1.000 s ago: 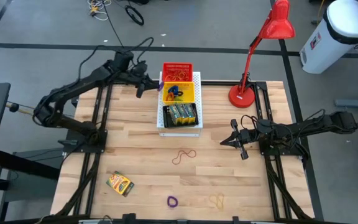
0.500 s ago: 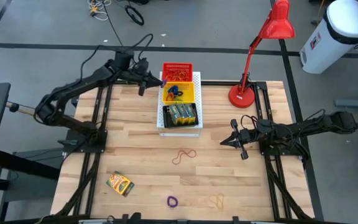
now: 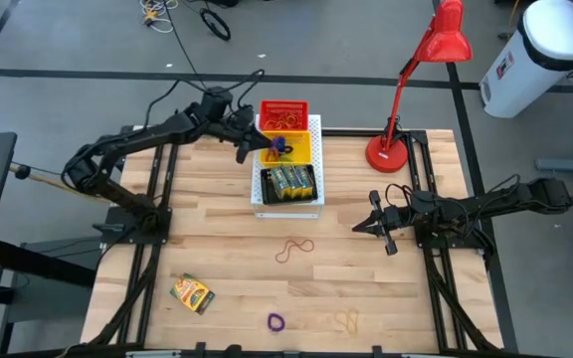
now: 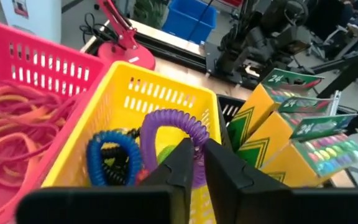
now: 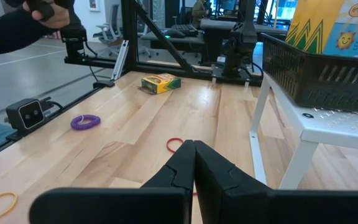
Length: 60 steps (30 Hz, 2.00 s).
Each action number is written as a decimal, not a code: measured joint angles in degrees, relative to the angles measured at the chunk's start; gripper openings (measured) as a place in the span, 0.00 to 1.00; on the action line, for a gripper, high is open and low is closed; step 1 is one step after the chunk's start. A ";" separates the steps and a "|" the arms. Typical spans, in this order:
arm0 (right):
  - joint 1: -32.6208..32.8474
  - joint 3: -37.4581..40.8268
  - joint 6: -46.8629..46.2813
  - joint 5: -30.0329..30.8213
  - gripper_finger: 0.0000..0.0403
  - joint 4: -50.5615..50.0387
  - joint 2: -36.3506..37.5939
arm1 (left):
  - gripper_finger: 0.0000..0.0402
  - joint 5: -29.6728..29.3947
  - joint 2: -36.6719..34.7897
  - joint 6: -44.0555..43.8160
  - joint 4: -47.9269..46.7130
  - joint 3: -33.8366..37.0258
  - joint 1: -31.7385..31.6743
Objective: Pick & Place Office Desk Supplies
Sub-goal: Put the voilet spring keychain into the yellow bin on the shelf, then put the red rubber band into the red bin on the shelf
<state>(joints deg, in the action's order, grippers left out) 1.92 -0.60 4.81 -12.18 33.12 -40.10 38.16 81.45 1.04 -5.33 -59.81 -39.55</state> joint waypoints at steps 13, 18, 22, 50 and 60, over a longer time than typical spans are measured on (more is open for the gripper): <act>-0.01 0.00 0.01 -0.01 0.03 0.00 -0.02 | 0.37 -7.51 -2.84 -0.09 -6.64 -4.59 1.29; 0.00 0.00 0.02 0.01 0.03 0.00 -0.01 | 0.34 -10.39 -6.86 6.91 -17.65 -7.50 2.93; 0.00 0.00 0.01 0.00 0.03 0.00 0.00 | 0.25 -14.22 -11.87 13.50 -25.43 -6.87 5.93; 0.01 0.00 0.05 0.00 0.03 -0.04 -0.01 | 0.02 -44.10 -41.15 -2.57 5.99 39.36 44.48; 0.00 0.00 2.17 0.00 0.03 0.04 -0.02 | 0.02 -59.98 -40.78 -3.57 39.13 59.39 59.43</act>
<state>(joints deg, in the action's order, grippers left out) 1.92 -0.60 6.98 -12.18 33.16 -40.11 -21.82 40.68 -2.53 33.80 -0.43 19.88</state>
